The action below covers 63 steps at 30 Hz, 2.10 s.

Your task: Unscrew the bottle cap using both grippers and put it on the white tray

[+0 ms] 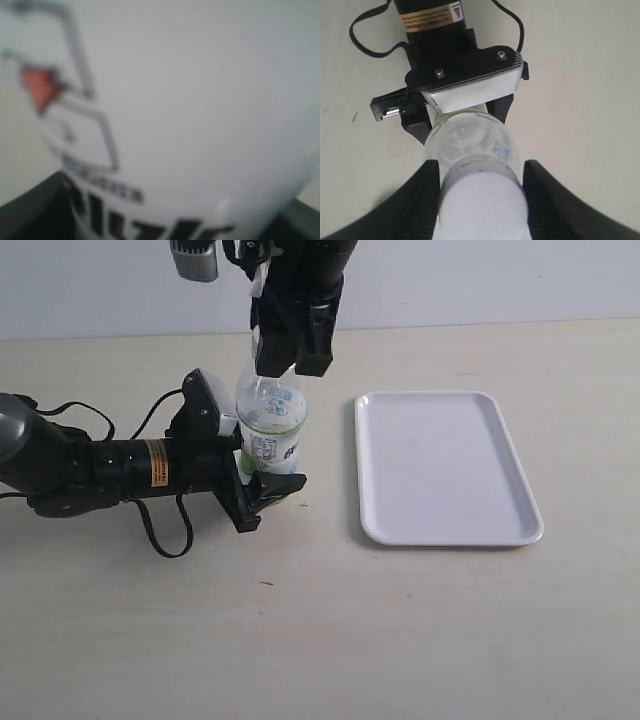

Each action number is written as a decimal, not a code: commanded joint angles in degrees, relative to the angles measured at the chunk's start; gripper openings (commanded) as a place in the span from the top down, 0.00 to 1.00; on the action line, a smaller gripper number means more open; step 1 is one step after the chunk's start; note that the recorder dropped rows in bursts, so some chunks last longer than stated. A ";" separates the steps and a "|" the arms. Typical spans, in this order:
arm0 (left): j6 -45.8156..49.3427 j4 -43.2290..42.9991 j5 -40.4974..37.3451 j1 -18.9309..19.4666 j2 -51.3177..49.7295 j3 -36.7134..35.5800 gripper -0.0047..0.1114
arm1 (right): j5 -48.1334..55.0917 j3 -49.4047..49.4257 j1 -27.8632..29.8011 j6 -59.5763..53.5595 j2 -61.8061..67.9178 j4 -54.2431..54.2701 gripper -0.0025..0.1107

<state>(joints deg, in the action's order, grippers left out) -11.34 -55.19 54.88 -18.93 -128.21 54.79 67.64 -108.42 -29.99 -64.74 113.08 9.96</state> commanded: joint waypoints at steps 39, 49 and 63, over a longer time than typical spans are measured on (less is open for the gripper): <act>-0.89 -0.18 -0.11 -0.06 0.51 0.01 0.96 | -2.19 0.01 -0.04 -9.18 -0.52 2.47 0.31; -0.89 -0.07 0.02 -0.06 0.51 0.01 0.96 | -1.47 0.01 -0.04 39.95 -2.79 -0.76 0.32; -0.89 -0.07 0.21 -0.06 0.51 0.01 0.96 | 2.30 0.01 -0.04 45.99 -2.79 -1.11 0.34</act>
<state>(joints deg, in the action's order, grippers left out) -12.01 -55.16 54.98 -18.93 -128.21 54.88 69.55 -108.42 -30.12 -18.74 110.87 9.33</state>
